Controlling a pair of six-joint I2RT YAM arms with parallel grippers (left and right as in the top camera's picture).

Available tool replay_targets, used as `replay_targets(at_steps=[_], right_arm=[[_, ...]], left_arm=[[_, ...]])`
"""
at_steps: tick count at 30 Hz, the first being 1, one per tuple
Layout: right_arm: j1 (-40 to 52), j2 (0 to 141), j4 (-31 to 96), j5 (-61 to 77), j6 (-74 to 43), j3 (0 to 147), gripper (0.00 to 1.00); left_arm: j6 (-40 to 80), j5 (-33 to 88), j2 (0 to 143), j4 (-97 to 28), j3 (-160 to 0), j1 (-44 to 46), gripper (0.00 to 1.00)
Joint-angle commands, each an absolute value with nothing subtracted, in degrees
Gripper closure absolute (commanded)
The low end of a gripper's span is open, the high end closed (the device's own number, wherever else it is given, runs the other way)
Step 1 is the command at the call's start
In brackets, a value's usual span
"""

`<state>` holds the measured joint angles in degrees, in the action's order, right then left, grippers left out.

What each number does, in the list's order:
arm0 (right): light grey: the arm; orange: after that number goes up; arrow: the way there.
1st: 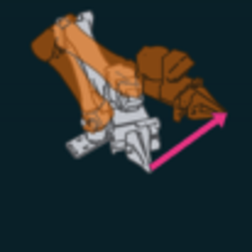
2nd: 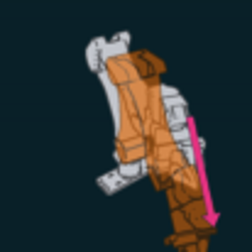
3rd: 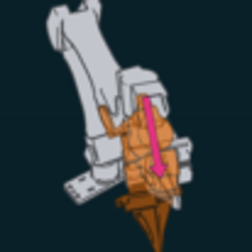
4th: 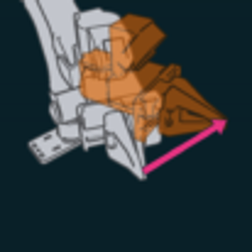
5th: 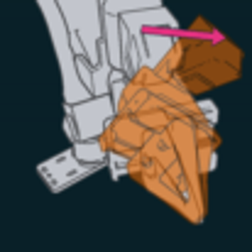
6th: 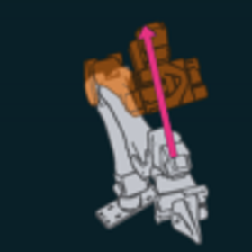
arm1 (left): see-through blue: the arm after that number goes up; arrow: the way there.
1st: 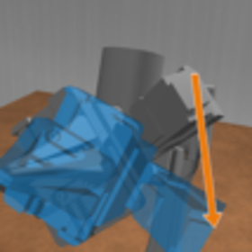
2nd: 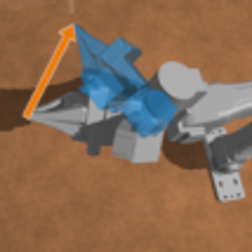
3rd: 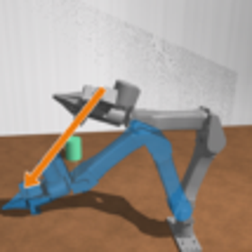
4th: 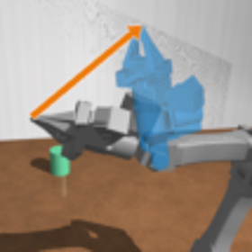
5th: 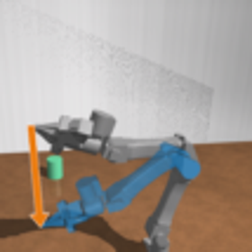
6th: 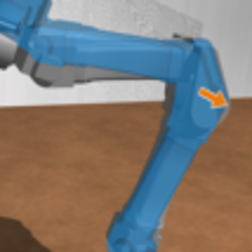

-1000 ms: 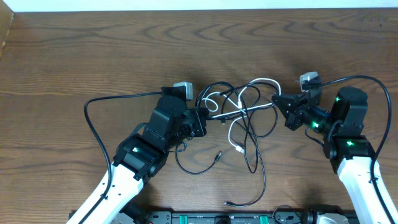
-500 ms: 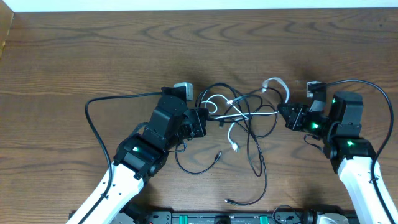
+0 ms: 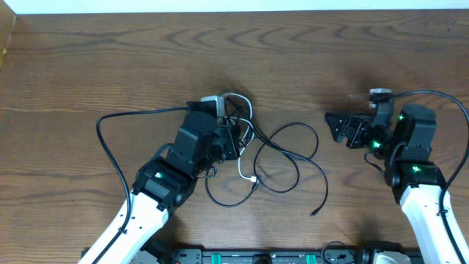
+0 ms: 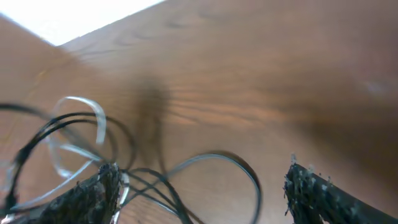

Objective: Untangle cables

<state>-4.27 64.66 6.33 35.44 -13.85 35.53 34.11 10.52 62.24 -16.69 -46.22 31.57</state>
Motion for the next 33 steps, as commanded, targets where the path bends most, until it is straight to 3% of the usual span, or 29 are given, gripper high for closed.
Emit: replay_targets(at_steps=[1,7,10,33], right_arm=[[-3.6,64.77,3.68,48.88,-1.96,35.88,0.16],[0.45,64.79,3.6,54.08,14.63,35.88,0.14],[3.64,64.77,3.53,55.2,20.99,35.88,0.18],[9.17,64.84,3.62,54.15,29.08,35.88,0.13]], left_arm=[[25.36,19.05,61.82,-15.03,-46.41,31.42,0.93],[16.64,33.34,61.82,-11.62,-46.41,31.42,0.93],[15.99,36.12,61.82,-11.51,-46.41,31.42,0.92],[14.61,50.61,61.82,-7.31,-46.41,31.46,0.92]])
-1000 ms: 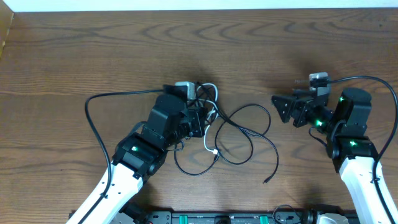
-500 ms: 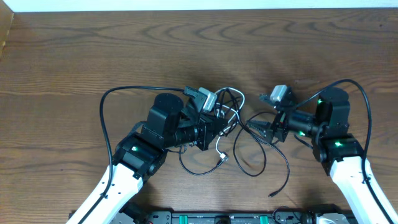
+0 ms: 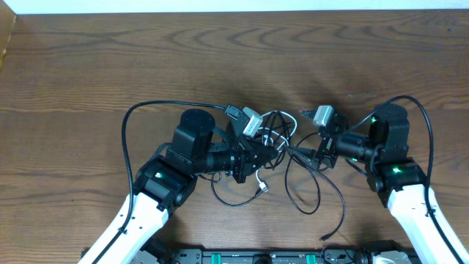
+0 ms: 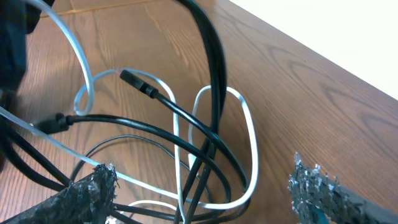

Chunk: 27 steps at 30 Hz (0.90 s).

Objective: Untangle cables

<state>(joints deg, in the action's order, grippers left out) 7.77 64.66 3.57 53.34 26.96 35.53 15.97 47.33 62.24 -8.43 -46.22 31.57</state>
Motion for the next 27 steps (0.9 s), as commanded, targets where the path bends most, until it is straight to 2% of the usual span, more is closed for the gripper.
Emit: replay_targets(at_steps=[1,13,16,27], right_arm=[[9.54,64.84,3.62,54.15,29.39,35.88,0.13],[11.03,64.9,3.62,53.01,30.96,35.88,0.27],[11.03,64.9,3.57,52.62,30.96,35.88,0.33],[11.03,65.98,3.6,52.62,30.96,35.88,0.71]], left_arm=[[14.61,50.61,61.82,-7.31,-46.41,31.46,0.93],[14.61,53.58,61.82,-6.7,-46.41,31.46,0.92],[14.61,53.58,61.82,-6.72,-46.41,31.46,0.92],[14.61,53.56,61.82,-6.7,-46.41,31.46,0.92]])
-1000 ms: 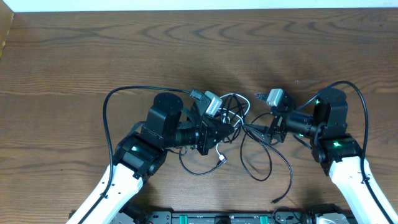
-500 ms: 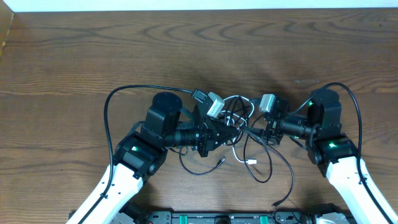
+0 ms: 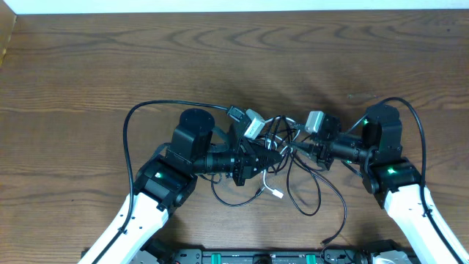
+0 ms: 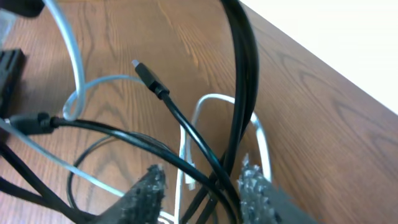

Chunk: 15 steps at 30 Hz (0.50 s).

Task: Untangle cables
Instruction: 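Hold the cables with both grippers and pull them slightly apart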

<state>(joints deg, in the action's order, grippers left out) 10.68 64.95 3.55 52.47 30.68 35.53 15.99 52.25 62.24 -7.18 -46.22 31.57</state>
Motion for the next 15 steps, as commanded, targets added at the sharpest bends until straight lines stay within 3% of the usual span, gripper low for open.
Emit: replay_targets(at_steps=[1,5,7,11,15], right_arm=[[11.05,66.37,3.6,52.62,30.94,35.88,0.73],[11.03,67.55,3.55,52.62,30.94,35.88,0.73],[11.03,67.79,3.4,52.62,30.94,35.88,0.66],[11.03,67.79,3.2,52.62,30.94,35.88,0.61],[11.03,67.79,3.18,52.62,30.96,35.88,0.65]], left_arm=[[14.61,53.56,61.82,-6.7,-46.41,31.46,0.93],[14.61,53.56,61.82,-6.72,-46.41,31.46,0.92],[14.61,53.56,61.82,-6.7,-46.41,31.46,0.92],[14.61,53.56,61.82,-6.7,-46.41,31.46,0.92],[14.61,53.56,61.82,-6.7,-46.41,31.46,0.93]])
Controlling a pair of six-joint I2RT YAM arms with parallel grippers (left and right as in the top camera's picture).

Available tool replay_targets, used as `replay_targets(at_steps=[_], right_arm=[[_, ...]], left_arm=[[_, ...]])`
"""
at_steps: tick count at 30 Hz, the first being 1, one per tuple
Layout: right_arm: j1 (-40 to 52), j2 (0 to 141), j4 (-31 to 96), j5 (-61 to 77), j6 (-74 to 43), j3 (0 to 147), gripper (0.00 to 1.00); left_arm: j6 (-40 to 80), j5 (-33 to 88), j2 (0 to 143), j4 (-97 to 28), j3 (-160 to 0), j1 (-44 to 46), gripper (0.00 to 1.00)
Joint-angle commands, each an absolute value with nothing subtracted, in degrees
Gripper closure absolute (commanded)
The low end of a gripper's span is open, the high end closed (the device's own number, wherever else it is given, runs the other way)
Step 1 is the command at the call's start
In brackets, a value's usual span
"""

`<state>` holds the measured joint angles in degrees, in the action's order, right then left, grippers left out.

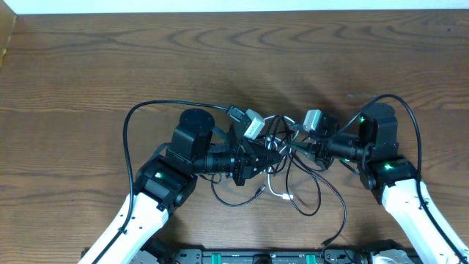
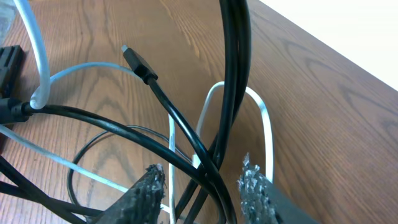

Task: Untangle cables
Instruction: 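Hold the cables with both grippers and pull them slightly apart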

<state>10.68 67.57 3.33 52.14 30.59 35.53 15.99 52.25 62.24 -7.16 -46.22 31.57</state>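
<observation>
A tangle of black cables (image 1: pixel 315 198) and a thin white cable (image 1: pixel 282 192) lies mid-table, partly lifted between the arms. My left gripper (image 1: pixel 272 156) points right into the knot, its fingers drawn together on cable strands. My right gripper (image 1: pixel 308 147) reaches in from the right. In the right wrist view my right gripper (image 2: pixel 202 180) has its fingers (image 2: pixel 152 186) narrowed round crossing black strands and a white one. A thick black cable (image 2: pixel 236 62) rises between them, a black plug (image 2: pixel 138 64) sticks up at the left, and a white loop (image 2: pixel 266 121) lies on the wood.
The wooden table (image 1: pixel 88 59) stretches to a pale edge at the top. The left arm's own black lead (image 1: pixel 128 128) arcs to its left, and the right arm's lead (image 1: pixel 419 143) loops over its wrist. A loose black cable end (image 1: pixel 326 238) lies near the front.
The white cable's free end has shifted a little to the right on the table. My right gripper sits slightly further into the knot; its jaw width is unchanged. The left arm has not moved.
First my left gripper was down on the tangle left of centre, with my right gripper open far to the right. Then the left had carried the knot rightward and up, and the open right gripper faced it. After that the right jaws were narrowed round black strands, as now.
</observation>
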Motion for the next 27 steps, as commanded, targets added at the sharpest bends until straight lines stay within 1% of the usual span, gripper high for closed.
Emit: replay_targets(at_steps=[1,3,7,8,23,24,26,27], right_arm=[[11.03,67.79,3.18,52.62,30.96,35.88,0.68],[11.03,67.79,3.16,52.62,30.94,35.88,0.73],[11.03,67.79,3.18,51.55,30.94,35.88,0.95],[11.03,67.79,3.18,51.07,30.92,35.88,0.99],[10.87,67.79,3.16,51.2,28.77,35.88,0.98],[10.87,67.79,3.14,51.18,28.77,35.88,0.89],[10.87,67.79,3.11,51.18,28.8,35.88,0.73],[10.87,67.79,2.9,51.18,28.8,35.88,0.71]], left_arm=[[14.61,53.56,61.82,-6.7,-46.41,31.46,0.93],[14.61,53.56,61.82,-6.7,-46.41,31.46,0.92],[14.61,53.56,61.82,-6.72,-46.41,31.46,0.92],[14.61,53.54,61.82,-6.72,-46.41,31.46,0.92],[14.61,53.34,61.82,-6.72,-46.41,31.46,0.93],[14.61,53.34,61.82,-6.72,-46.41,31.46,0.93],[14.61,53.39,61.82,-6.72,-46.41,31.46,0.93],[14.63,53.45,61.82,-6.72,-46.41,31.46,0.93]])
